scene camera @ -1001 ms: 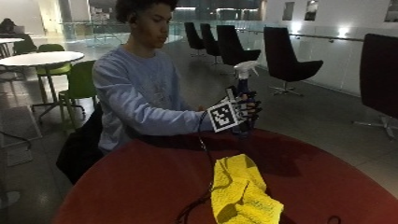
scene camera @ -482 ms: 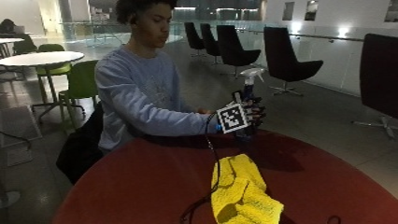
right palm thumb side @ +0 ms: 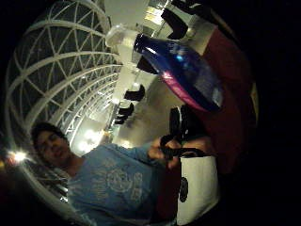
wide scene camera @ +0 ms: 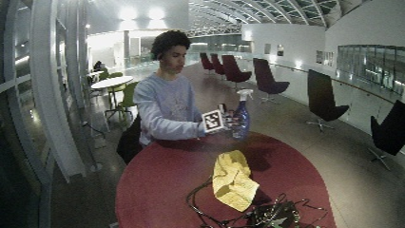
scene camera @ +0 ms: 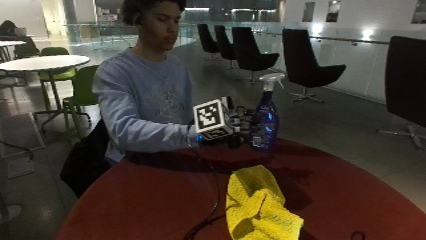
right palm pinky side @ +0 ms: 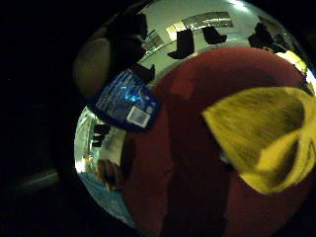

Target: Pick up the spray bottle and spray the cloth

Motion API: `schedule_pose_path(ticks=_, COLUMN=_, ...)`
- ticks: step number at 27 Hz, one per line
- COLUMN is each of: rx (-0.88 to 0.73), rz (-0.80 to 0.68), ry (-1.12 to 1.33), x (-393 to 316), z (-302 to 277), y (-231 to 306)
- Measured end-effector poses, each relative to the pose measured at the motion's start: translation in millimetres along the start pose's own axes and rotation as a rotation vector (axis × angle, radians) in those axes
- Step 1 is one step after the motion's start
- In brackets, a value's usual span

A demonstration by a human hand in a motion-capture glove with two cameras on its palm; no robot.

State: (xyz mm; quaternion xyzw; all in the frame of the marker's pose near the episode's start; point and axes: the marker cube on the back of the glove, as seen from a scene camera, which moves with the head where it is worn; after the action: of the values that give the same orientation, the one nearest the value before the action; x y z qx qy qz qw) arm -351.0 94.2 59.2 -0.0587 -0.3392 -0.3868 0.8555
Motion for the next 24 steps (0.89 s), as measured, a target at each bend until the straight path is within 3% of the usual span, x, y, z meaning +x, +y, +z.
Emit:
schedule_pose_path(ticks=11, rx=0.034, rz=0.194, ry=0.291, x=49.3, z=-106.5, y=130.7)
schedule_pose_path(ticks=24, rx=-0.01, rz=0.314, ry=0.549, x=103.3, z=-158.0, y=196.7)
